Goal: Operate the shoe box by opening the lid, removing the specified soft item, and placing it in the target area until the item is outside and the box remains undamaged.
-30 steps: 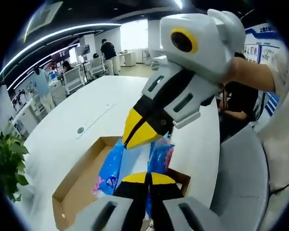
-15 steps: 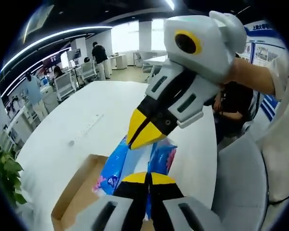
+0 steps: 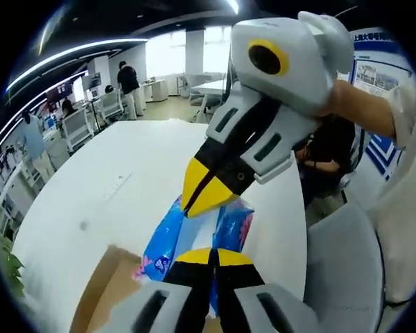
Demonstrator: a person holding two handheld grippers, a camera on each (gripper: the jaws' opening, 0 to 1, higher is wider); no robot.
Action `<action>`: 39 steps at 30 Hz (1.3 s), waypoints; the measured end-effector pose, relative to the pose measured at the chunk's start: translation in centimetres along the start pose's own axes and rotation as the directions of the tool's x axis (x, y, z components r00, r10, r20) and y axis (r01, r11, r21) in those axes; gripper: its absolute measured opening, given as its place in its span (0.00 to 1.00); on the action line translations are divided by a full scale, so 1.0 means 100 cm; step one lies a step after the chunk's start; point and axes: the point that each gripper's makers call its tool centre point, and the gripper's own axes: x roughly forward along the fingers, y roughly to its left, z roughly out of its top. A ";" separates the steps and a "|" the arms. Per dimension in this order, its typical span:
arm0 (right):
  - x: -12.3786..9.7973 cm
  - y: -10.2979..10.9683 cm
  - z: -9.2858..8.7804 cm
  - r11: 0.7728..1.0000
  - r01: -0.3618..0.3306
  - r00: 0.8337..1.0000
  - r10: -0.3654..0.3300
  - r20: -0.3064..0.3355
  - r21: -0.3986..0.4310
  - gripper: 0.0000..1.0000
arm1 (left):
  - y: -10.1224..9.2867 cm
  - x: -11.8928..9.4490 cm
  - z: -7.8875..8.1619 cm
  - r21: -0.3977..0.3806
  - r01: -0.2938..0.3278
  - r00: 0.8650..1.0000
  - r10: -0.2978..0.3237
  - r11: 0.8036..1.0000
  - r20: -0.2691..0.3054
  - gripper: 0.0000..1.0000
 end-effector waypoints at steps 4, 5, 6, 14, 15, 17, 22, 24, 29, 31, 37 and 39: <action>-0.006 -0.006 -0.010 1.000 0.007 1.000 -0.007 -0.018 0.010 0.00 | -0.004 0.010 0.005 0.010 0.016 1.000 -0.016 1.000 -0.001 0.00; -0.007 -0.007 -0.012 1.000 0.009 1.000 -0.008 -0.023 0.012 0.00 | -0.005 0.012 0.006 0.011 0.020 1.000 -0.020 1.000 0.001 0.00; -0.009 -0.008 -0.015 1.000 0.009 1.000 -0.009 -0.029 0.012 0.00 | -0.006 0.016 0.008 0.007 0.027 1.000 -0.027 1.000 0.002 0.00; -0.017 -0.020 -0.035 0.999 0.022 0.998 -0.020 -0.064 0.032 0.00 | -0.008 0.041 0.019 0.004 0.057 0.998 -0.057 0.998 -0.007 0.00; -0.017 -0.022 -0.037 0.999 0.023 0.997 -0.021 -0.068 0.034 0.00 | -0.009 0.046 0.021 0.007 0.064 0.998 -0.064 0.998 -0.012 0.00; -0.019 -0.025 -0.041 0.999 0.026 0.997 -0.023 -0.075 0.037 0.00 | -0.010 0.053 0.023 0.009 0.077 0.997 -0.076 0.997 -0.017 0.00; -0.025 -0.035 -0.053 0.998 0.042 0.995 -0.037 -0.092 0.055 0.00 | -0.011 0.068 0.030 0.010 0.087 0.996 -0.086 0.996 -0.027 0.00; -0.028 -0.039 -0.060 0.997 0.049 0.994 -0.043 -0.101 0.062 0.00 | -0.012 0.074 0.032 0.014 0.094 0.995 -0.094 0.995 -0.034 0.00; -0.034 -0.047 -0.073 0.995 0.061 0.992 -0.052 -0.117 0.075 0.00 | -0.013 0.089 0.040 0.027 0.109 0.993 -0.108 0.994 -0.046 0.00; -0.036 -0.050 -0.076 0.995 0.068 0.991 -0.058 -0.122 0.077 0.00 | -0.013 0.094 0.044 0.027 0.115 0.992 -0.113 0.993 -0.046 0.00; -0.044 -0.063 -0.087 0.993 0.086 0.987 -0.074 -0.140 0.081 0.00 | -0.015 0.110 0.055 0.037 0.132 0.990 -0.130 0.991 -0.048 0.00; -0.046 -0.068 -0.091 0.992 0.093 0.986 -0.080 -0.146 0.084 0.00 | -0.014 0.116 0.061 0.033 0.138 0.990 -0.137 0.990 -0.045 0.00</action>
